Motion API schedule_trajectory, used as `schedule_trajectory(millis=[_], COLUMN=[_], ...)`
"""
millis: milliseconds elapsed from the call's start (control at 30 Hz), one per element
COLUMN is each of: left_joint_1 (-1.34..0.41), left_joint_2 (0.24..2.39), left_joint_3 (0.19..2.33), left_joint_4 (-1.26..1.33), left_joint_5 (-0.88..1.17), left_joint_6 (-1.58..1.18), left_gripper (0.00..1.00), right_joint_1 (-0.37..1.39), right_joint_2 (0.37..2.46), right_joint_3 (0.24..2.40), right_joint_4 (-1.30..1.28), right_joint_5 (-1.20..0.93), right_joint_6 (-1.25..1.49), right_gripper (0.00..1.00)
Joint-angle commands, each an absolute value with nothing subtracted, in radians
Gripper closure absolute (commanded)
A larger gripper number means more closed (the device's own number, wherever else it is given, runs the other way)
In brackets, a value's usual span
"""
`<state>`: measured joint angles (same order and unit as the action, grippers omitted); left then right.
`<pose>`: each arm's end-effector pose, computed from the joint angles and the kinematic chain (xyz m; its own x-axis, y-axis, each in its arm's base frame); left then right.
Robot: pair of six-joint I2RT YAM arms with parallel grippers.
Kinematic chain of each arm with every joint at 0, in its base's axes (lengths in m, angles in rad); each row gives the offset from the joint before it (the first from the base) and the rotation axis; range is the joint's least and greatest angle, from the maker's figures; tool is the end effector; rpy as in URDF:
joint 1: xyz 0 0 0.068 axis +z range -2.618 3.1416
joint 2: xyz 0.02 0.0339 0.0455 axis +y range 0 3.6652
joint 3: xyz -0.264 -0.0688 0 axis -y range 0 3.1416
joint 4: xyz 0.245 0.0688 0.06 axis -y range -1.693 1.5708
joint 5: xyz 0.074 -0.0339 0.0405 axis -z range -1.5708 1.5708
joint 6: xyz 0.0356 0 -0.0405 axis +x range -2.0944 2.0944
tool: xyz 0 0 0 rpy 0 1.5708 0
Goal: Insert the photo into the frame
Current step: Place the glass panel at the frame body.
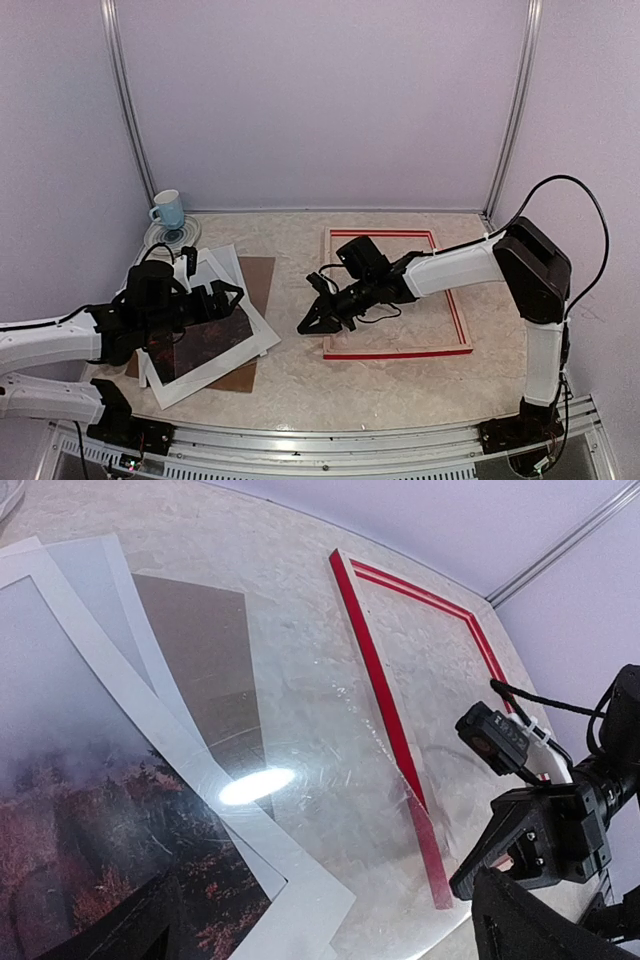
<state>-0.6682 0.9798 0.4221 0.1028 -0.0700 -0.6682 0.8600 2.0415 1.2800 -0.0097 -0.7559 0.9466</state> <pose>0.1671 -0.1287 0.2059 -0.6231 -0.2956 -0.7242 0.2327 0.8138 -0.5324 0.2621 0.3419 0.1535 -0.9736 -0.2260 -0.0311 -0.1409 0.4882 0.8613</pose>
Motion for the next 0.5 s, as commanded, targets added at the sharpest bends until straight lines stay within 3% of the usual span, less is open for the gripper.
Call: schedule_trajectory(millis=[0, 467], left_joint_1=[-0.663, -0.639], left_joint_2=[1.000, 1.107], left_joint_3=[0.453, 0.492], left_joint_4=[0.111, 0.158], left_joint_5=[-0.085, -0.056], left_joint_6=[-0.646, -0.628], left_gripper=[0.01, 0.01], right_joint_1=[0.837, 0.762], right_joint_2=[1.961, 1.778], right_joint_3=[1.233, 0.997], right_joint_4=[-0.035, -0.003], right_joint_5=[-0.707, -0.617], right_joint_6=[0.901, 0.890], right_gripper=[1.00, 1.00])
